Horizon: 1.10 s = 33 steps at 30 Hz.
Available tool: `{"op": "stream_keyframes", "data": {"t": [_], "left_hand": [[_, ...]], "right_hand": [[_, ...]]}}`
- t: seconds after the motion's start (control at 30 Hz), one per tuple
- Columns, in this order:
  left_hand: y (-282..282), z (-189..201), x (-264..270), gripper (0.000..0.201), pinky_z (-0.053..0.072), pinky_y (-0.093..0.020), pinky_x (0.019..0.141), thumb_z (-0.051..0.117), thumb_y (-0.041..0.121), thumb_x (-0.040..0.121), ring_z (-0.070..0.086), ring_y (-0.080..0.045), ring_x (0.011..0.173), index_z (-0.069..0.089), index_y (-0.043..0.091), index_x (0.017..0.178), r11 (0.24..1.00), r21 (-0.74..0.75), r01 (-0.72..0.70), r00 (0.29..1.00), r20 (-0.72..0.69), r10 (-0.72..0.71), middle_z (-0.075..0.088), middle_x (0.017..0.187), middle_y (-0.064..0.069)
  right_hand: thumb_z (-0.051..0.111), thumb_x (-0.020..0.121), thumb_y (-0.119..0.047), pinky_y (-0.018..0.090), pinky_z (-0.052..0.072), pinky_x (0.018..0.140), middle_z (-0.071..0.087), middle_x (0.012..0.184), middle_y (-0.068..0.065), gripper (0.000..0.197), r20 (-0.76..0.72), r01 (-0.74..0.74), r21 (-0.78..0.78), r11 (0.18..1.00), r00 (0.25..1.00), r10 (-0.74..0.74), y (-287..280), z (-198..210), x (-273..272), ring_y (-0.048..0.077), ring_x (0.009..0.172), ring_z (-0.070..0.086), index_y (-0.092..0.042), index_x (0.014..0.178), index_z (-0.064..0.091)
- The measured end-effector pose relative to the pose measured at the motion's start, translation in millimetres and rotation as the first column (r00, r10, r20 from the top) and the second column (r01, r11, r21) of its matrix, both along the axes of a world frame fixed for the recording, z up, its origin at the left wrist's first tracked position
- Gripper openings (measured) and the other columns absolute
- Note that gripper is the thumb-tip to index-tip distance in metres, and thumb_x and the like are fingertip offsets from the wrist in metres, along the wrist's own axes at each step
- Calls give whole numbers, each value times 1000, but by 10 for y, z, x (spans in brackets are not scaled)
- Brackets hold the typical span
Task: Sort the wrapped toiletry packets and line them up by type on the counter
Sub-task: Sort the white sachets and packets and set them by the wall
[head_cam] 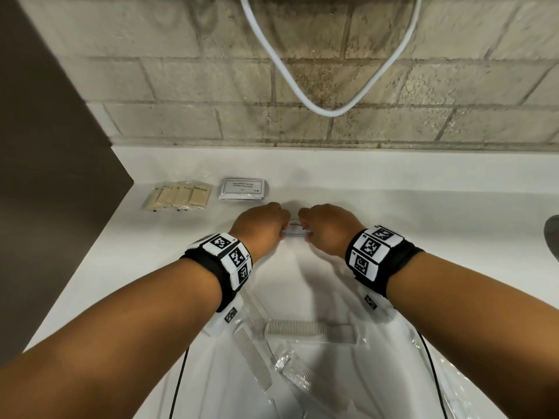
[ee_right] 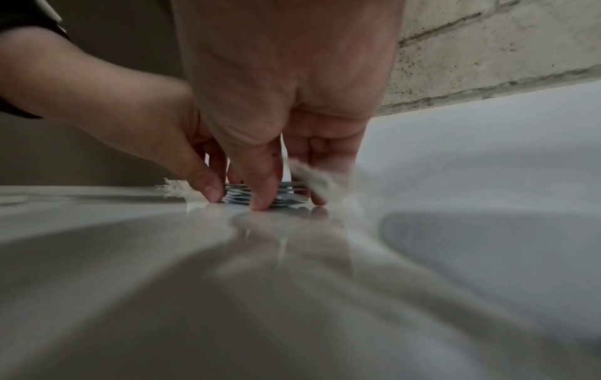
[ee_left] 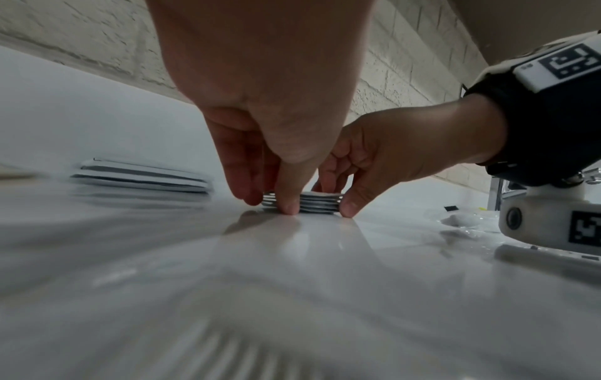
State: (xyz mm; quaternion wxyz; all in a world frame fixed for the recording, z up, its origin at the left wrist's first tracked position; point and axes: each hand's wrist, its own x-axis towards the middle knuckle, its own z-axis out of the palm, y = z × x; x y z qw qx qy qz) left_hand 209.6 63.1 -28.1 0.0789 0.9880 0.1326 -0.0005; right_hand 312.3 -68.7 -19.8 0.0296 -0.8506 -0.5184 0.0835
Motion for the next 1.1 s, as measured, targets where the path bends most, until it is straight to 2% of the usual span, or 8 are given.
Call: {"op": "stream_keyframes", "data": {"t": [0.13,0.3,0.53,0.67,0.8,0.9,1.0,1.1], "left_hand": [[10,23,147,9,47,-35,68,54,13,88,62,-30,87,61,16,92,999,45,8,1000,5,-8,60,96,-6],[101,79,359,19,49,-38,75,53,6,86,62,-32,96,58,15,101,997,68,-21,1000,-21,22,60,104,-8],[258,106,629,40,45,-37,76,47,9,92,61,-34,101,48,22,129,999,5,-47,999,16,47,58,113,-11],[331,120,747,34,47,-40,86,47,10,92,59,-35,108,54,17,124,999,1,-46,999,17,46,58,120,-13],[360,113,777,31,46,-40,90,50,12,93,58,-34,111,56,15,123,999,12,-44,999,3,44,57,124,-13],[373,112,766,33,46,-38,89,52,13,92,58,-33,113,56,17,125,998,-34,-47,998,32,48,56,126,-11],[370,127,712,34,44,-35,86,59,17,90,57,-33,111,55,14,123,993,-74,-93,994,52,97,53,126,-10],[353,147,550,25,46,-32,80,64,25,87,60,-28,99,59,15,109,976,-153,-153,970,164,177,56,111,-7]], "right_hand": [[57,87,-17,42,50,75,48,105,9,13,-45,38,23,999,998,-37,74,32,140,31,92,55,-11,98,55],[50,92,-13,35,44,71,48,108,11,15,-19,40,-39,998,999,-41,272,34,366,33,95,58,-10,106,56],[46,95,-16,39,47,85,49,118,10,41,-13,40,-26,999,999,-40,486,116,567,33,107,56,-23,135,45],[50,94,-19,41,47,93,51,127,11,38,-28,68,-28,997,997,-68,579,137,649,36,115,53,-20,133,49],[52,93,-18,39,48,89,52,125,9,37,-17,43,-16,999,999,-43,608,104,707,34,112,55,-26,129,53],[60,88,-15,41,49,91,51,128,7,44,-68,63,-8,998,996,-64,591,107,706,34,113,56,-26,130,53],[73,79,-20,41,48,89,43,136,8,64,-60,69,-16,998,996,-69,501,145,693,34,116,54,-22,136,43],[69,84,-32,40,49,85,44,128,6,53,-18,118,-31,993,993,-118,334,258,704,32,109,56,-18,128,44]]}}
